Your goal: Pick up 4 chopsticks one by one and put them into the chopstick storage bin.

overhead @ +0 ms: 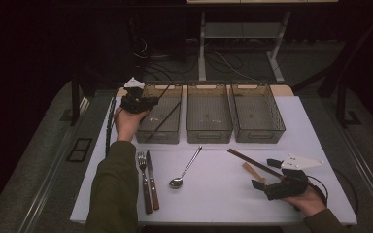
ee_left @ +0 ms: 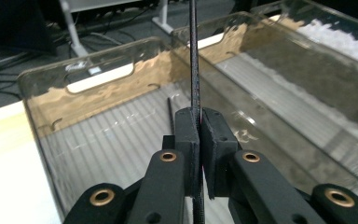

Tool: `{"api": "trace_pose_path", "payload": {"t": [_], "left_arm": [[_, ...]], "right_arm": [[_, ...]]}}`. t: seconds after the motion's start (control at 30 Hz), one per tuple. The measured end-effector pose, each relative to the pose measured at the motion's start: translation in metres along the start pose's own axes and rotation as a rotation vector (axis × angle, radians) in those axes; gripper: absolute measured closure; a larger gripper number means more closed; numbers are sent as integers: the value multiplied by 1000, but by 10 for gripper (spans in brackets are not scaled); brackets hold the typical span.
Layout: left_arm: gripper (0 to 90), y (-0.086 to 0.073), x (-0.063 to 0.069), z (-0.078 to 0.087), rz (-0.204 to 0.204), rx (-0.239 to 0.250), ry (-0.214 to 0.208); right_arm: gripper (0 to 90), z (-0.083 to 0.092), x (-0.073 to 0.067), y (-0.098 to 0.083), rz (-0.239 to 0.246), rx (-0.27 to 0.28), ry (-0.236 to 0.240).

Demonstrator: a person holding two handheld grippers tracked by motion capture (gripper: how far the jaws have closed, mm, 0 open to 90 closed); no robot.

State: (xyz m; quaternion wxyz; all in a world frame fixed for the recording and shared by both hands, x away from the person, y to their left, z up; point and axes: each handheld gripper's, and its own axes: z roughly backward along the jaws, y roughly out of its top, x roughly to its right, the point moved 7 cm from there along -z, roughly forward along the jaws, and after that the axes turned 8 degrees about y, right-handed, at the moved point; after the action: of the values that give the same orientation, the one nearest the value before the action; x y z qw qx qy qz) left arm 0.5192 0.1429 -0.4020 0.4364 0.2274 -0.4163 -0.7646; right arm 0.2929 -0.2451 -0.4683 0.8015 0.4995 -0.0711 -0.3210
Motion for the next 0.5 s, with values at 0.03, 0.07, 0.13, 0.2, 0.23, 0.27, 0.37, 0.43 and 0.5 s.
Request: {"api": "trace_pose_path", "payload": {"t": [0.03, 0.07, 0.13, 0.2, 0.23, 0.27, 0.37, 0.43, 0.5], "left_arm": [[850, -1, 0, -1, 3, -5, 3], [850, -3, -2, -2, -1, -16, 7], [850, -5, -2, -4, 1, -21, 11], [850, -7, -3, -5, -3, -31, 17], [850, -8, -3, -6, -4, -37, 19], [850, -9, -3, -7, 2, -35, 21], [850, -13, -3, -9, 5, -46, 22], [850, -15, -3, -11, -5, -64, 27], [850, -17, -3, -12, -3, -73, 29]], "right_arm": [[14, 0, 0, 0, -2, -1, 0], [14, 0, 0, 0, -2, -1, 0], [14, 0, 0, 0, -1, 0, 0], [14, 0, 0, 0, 0, 0, 0], [13, 0, 0, 0, 0, 0, 0], [14, 0, 0, 0, 1, 0, 0], [14, 0, 0, 0, -2, -1, 0], [14, 0, 0, 0, 0, 0, 1], [14, 0, 0, 0, 1, 1, 1]]}}
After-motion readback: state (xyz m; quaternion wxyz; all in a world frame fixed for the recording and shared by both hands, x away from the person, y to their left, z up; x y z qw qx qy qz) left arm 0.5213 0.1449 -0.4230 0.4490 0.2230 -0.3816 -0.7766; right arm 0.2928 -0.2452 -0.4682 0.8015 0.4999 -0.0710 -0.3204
